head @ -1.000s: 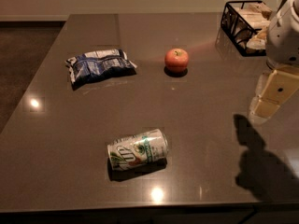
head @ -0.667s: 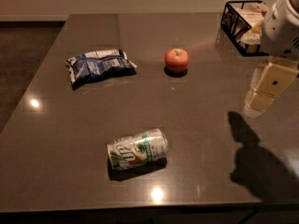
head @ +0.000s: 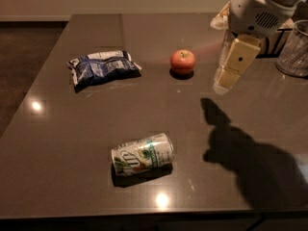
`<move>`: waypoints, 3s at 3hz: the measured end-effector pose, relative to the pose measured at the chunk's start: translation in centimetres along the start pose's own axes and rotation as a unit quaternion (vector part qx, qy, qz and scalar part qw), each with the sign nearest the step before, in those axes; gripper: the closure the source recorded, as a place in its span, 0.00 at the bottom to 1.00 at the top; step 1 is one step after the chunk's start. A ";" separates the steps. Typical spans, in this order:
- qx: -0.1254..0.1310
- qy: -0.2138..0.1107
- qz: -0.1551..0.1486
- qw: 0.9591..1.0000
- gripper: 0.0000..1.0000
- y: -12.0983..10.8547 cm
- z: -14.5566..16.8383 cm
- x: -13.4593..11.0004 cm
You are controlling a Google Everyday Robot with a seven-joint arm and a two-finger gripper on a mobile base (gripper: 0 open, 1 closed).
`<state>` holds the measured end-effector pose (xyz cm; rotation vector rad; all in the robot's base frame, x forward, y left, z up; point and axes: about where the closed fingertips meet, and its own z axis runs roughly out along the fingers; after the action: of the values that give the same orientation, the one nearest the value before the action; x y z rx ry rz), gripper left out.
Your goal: Move blue chip bag near 7up can
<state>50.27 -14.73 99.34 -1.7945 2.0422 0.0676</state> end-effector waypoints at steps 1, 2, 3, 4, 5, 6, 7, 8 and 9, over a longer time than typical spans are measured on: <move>-0.008 -0.013 -0.018 1.000 0.00 -2.3 3.1 -4.1; -0.011 -0.022 -0.036 0.999 0.00 -4.5 6.6 -8.1; -0.015 -0.028 -0.039 0.999 0.00 -6.7 10.2 -11.5; -0.025 -0.033 -0.031 0.999 0.00 -8.3 13.6 -14.4; -0.031 -0.030 -0.031 0.999 0.00 -9.0 16.6 -17.0; -0.039 -0.017 -0.035 0.998 0.00 -9.2 19.3 -18.5; -0.053 -0.003 -0.037 0.998 0.00 -9.7 21.6 -19.5; -0.065 0.023 -0.040 0.997 0.02 -10.3 24.1 -19.9; -0.065 0.041 -0.043 0.996 0.25 -10.7 25.3 -19.9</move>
Offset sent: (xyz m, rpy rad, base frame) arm 0.1119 0.1446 -0.0386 0.0282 -0.0170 0.1307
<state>69.06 9.85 85.56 -1.9938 2.0547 0.1057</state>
